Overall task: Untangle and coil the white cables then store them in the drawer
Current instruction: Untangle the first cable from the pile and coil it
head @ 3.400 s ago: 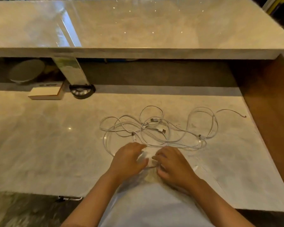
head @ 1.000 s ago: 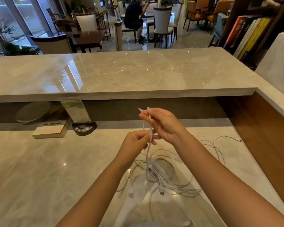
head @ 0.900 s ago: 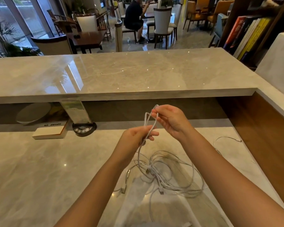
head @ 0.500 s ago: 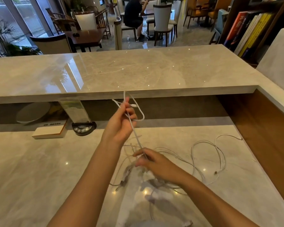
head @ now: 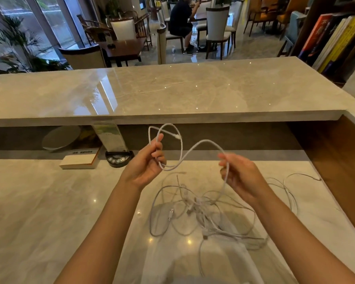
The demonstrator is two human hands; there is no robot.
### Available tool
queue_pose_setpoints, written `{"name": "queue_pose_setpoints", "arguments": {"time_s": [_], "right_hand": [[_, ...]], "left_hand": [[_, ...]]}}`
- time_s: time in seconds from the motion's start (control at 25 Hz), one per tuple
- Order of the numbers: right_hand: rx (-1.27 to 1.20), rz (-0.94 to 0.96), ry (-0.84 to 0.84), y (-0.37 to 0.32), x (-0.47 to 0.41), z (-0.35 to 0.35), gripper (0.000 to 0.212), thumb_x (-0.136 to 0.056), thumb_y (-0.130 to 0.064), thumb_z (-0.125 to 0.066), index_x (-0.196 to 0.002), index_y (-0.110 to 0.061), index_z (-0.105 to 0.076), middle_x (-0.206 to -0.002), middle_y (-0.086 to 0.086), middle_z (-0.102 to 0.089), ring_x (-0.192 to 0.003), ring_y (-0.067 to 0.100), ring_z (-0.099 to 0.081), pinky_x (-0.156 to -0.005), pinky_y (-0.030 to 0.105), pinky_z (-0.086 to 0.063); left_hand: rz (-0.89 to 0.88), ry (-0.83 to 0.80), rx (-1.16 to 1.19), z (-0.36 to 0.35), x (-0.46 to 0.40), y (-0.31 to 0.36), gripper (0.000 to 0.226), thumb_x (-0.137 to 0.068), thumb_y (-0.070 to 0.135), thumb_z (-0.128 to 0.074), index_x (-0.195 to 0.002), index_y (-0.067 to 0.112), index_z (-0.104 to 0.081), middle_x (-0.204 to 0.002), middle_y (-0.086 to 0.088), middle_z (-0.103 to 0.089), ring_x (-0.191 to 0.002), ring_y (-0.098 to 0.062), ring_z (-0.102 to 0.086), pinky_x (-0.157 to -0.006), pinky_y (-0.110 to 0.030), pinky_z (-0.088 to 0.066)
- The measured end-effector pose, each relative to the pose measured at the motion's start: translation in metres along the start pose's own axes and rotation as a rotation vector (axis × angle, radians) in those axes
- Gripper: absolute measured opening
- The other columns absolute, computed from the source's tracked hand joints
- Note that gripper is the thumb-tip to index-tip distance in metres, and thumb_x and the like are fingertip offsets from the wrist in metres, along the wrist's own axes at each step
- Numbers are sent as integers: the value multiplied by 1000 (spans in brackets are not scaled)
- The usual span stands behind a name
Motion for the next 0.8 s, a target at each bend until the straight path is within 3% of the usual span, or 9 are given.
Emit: {"name": "queue_pose_setpoints", "arguments": {"time_s": [0.12, 0.2, 0.36, 0.4, 0.48, 0.6, 0.64, 0.72, 0.8], "right_hand": [[-327, -39, -18, -36, -6, -7, 21, -95, -16, -43, -88, -8, -62, -50, -6, -56, -37, 2, -47, -39, 11, -40], [-180, -27, -40, -50, -9, -4, 21, -96, -16, -43, -89, -8, -61, -49, -6, -52, -37, 3, -44, -39, 12, -37], [506, 46, -31, -67, -5, 18, 21, -93, -13, -50, -90, -5, -68, -53, -2, -51, -43, 8, -42, -42, 15, -36], [637, 61, -16, -71, -3, 24, 20, -93, -13, -52, -89, -6, -70, -54, -1, -52, -45, 9, -42, -42, 15, -36], [796, 72, -25, -78, 2, 29, 20, -92, -14, -54, -87, -9, -72, -55, -1, -53, -47, 9, -42, -43, 15, -36], [872, 28, -179, -78, 5, 13, 19, -91, -15, -55, -85, -9, -72, -56, -1, -53, -46, 9, -41, -45, 18, -34], [878, 13, -236, -76, 4, 4, 19, -91, -15, -55, -85, -9, -72, -56, -1, -53, -46, 8, -42, -45, 18, -34], [879, 23, -305, -74, 2, -13, 18, -91, -14, -55, -85, -9, -71, -57, 0, -54, -45, 8, -43, -46, 18, -35], [875, 81, -289, -78, -3, -18, 14, -89, -15, -58, -87, -10, -71, -59, -1, -57, -47, 7, -47, -47, 17, -38]], "left_hand": [[79, 124, -97, 15, 3, -28, 22, -79, 11, -56, -99, 7, -65, -65, -1, -66, -54, -6, -61, -55, -20, -55], [209, 219, -409, 31, 7, -54, 20, -86, 13, -55, -99, 4, -67, -85, -10, -72, -78, -15, -69, -75, -28, -57], [464, 134, -1967, 35, 34, -62, 44, -98, 37, -36, -102, 3, -64, -108, -13, -66, -102, -25, -63, -83, -29, -46], [510, 47, -2137, 24, 43, -55, 44, -99, 37, -35, -104, 4, -63, -110, -11, -66, -100, -22, -64, -82, -29, -47], [463, -67, -2008, -10, 57, -38, 35, -98, 33, -38, -99, 12, -65, -104, -2, -69, -90, -14, -67, -81, -28, -52], [-289, 23, -1807, -73, 40, -3, 27, -96, 28, -42, -117, 24, -58, -118, 13, -56, -102, -3, -55, -87, -22, -44], [-385, -20, -1750, -87, 31, -5, 33, -96, 28, -42, -127, 24, -52, -123, 14, -52, -109, 0, -49, -92, -21, -39], [-305, -190, -1598, -101, 15, -29, 30, -96, 24, -42, -122, 19, -56, -116, 7, -61, -104, 0, -55, -92, -20, -42], [-183, -236, -1330, -97, 9, -43, 22, -95, 15, -45, -96, 15, -67, -83, 2, -66, -75, -6, -63, -80, -23, -51]]}}
Point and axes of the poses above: each hand's wrist, its own x-axis away from the middle knuckle, its own z-axis out of the back of the hand, y = z × x, the point moved 6 cm from there along -x, towards the middle knuckle
